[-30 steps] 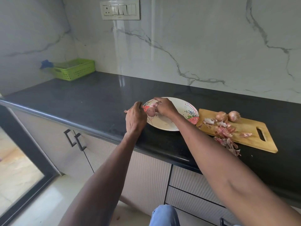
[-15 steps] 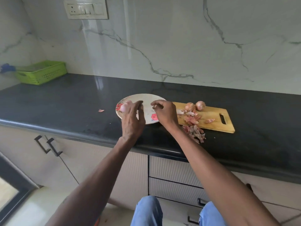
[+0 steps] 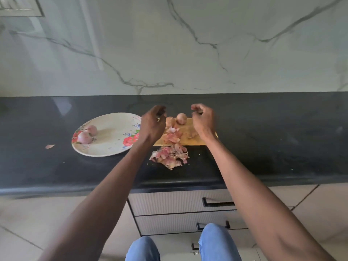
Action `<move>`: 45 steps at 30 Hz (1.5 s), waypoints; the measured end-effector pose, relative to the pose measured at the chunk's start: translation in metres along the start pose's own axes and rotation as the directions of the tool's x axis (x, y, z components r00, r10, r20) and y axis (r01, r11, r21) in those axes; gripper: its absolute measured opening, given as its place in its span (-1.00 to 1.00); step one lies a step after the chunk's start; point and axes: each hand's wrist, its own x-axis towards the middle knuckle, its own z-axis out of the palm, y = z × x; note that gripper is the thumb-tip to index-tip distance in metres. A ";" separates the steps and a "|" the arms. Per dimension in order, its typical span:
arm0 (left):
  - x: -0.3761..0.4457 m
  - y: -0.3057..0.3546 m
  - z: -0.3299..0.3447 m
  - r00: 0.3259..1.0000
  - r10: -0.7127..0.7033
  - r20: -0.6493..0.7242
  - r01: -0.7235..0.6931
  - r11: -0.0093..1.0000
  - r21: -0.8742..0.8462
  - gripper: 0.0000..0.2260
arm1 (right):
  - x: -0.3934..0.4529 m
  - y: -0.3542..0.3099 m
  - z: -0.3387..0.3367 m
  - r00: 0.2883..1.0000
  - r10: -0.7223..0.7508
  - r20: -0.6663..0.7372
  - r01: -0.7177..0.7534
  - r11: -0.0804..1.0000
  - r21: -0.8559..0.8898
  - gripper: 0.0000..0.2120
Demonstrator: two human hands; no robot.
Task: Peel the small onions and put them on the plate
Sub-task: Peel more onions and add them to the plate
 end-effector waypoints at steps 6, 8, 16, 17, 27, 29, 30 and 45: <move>0.023 -0.010 0.014 0.999 -0.028 -0.027 0.027 1.000 -0.009 -0.75 | 0.038 0.001 0.009 0.898 0.104 0.428 -0.045 0.988 -0.145 -0.38; 0.025 -0.016 0.018 0.998 -0.032 -0.056 0.030 0.999 -0.034 -0.76 | 0.040 0.005 0.014 0.869 0.103 0.485 0.000 0.978 -0.209 -0.40; 0.024 -0.024 0.022 0.966 -0.010 -0.257 -0.026 0.990 -0.139 -0.79 | 0.039 0.018 0.017 0.937 -0.024 0.348 0.078 0.987 -0.142 -0.56; 0.025 -0.024 0.023 0.968 -0.023 -0.249 -0.021 0.985 -0.172 -0.78 | 0.039 0.016 0.018 0.950 -0.029 0.311 0.042 0.998 -0.036 -0.54; 0.028 -0.020 0.014 0.942 0.089 0.325 0.119 0.815 -0.568 -0.66 | 0.019 -0.001 0.030 0.917 0.115 0.383 -0.244 0.920 0.308 -0.55; 0.029 -0.021 0.012 0.947 0.057 0.317 0.157 0.776 -0.610 -0.76 | 0.018 0.001 0.032 0.933 0.075 0.353 -0.193 0.930 0.312 -0.51; 0.031 -0.023 0.011 0.948 0.017 0.319 0.200 0.745 -0.636 -0.81 | 0.017 0.001 0.030 0.941 0.059 0.332 -0.175 0.926 0.333 -0.55; 0.036 -0.029 0.007 0.911 -0.147 0.386 0.398 0.566 -0.722 -0.69 | 0.011 -0.006 0.031 0.938 0.006 0.347 -0.172 0.876 0.451 -0.81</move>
